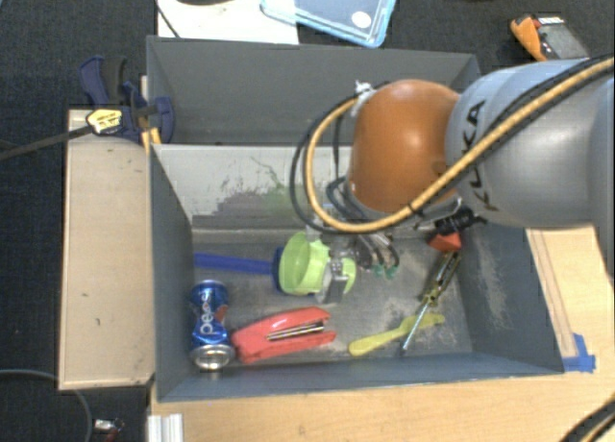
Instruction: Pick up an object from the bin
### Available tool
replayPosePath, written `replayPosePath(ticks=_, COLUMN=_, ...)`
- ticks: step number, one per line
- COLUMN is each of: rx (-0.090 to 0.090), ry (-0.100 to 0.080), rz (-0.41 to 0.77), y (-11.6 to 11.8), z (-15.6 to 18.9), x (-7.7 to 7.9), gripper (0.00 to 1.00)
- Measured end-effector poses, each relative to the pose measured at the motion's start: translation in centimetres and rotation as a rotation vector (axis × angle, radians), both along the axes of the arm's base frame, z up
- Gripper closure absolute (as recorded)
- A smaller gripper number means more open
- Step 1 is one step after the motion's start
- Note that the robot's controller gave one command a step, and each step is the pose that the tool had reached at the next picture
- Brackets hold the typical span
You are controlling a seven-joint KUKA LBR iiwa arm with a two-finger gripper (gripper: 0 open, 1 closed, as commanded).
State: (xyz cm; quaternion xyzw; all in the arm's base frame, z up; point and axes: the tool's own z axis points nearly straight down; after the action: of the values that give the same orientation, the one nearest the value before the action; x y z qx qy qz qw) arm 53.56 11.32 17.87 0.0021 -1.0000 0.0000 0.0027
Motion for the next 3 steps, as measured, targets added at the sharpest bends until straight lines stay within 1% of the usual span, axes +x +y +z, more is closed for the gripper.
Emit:
replayPosePath(ticks=1, rx=0.001, ry=-0.008, rz=-0.004, y=-0.1, z=0.4, x=0.2, gripper=0.00)
replayPosePath(ticks=2, rx=0.002, ry=-0.010, rz=-0.104, y=-1.3, z=-6.4, x=3.5, gripper=0.00)
replayPosePath(ticks=3, rx=0.003, ry=-0.011, rz=-0.156, y=-1.4, z=-7.7, x=4.2, gripper=0.00)
